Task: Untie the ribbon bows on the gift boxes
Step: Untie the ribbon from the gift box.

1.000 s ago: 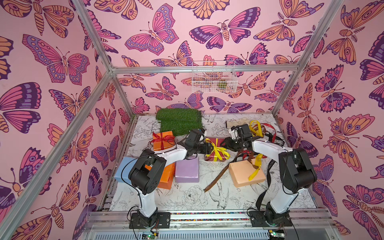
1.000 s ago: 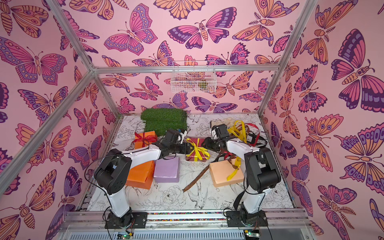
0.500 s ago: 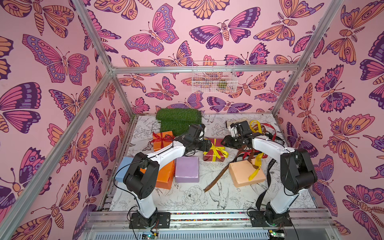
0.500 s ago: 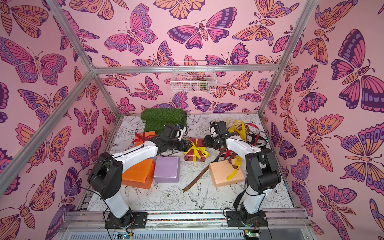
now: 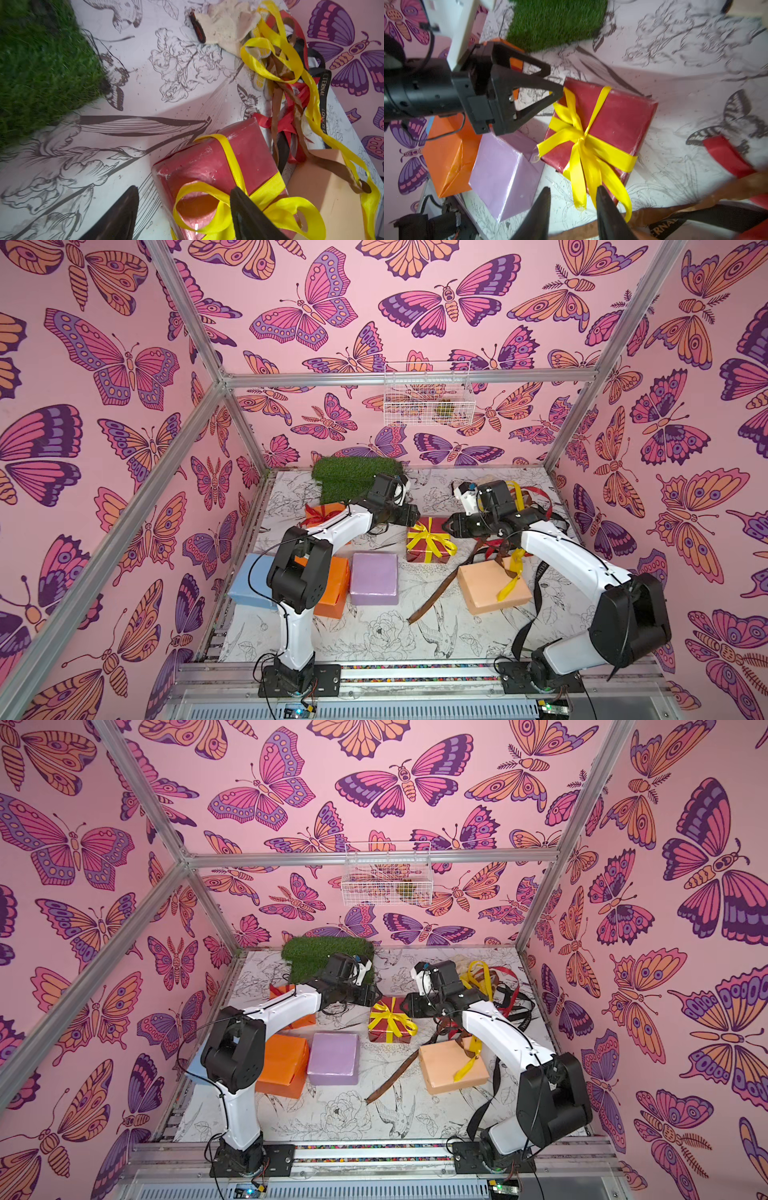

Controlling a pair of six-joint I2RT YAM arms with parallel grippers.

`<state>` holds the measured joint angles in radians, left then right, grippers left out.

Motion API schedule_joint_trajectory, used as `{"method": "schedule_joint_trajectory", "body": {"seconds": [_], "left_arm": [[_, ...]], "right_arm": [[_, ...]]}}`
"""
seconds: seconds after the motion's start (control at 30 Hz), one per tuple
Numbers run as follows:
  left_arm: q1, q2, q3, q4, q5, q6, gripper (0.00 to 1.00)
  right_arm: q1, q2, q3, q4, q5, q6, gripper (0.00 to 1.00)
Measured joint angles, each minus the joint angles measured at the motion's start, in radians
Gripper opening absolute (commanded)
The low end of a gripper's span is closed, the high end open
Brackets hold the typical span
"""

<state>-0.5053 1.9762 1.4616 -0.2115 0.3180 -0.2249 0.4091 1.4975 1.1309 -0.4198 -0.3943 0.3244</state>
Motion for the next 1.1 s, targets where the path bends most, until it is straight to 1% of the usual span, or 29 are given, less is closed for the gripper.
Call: {"method": "schedule_joint_trajectory", "body": {"seconds": [0.2, 0.43, 0.63, 1.1], "left_arm": [[-0.007, 0.01, -0.002, 0.002, 0.032, 0.008, 0.71], [-0.007, 0.014, -0.015, 0.006, 0.037, 0.008, 0.71], [-0.007, 0.033, -0.02, 0.008, 0.039, 0.008, 0.71], [-0.007, 0.048, -0.021, 0.009, 0.05, 0.008, 0.7]], "right_arm": [[0.02, 0.006, -0.087, 0.003, -0.079, 0.002, 0.39], [0.02, 0.067, -0.097, 0.027, -0.121, 0.004, 0.39], [0.02, 0.135, -0.091, 0.058, -0.134, 0.003, 0.4], [0.024, 0.154, -0.071, 0.09, -0.129, -0.019, 0.4]]}}
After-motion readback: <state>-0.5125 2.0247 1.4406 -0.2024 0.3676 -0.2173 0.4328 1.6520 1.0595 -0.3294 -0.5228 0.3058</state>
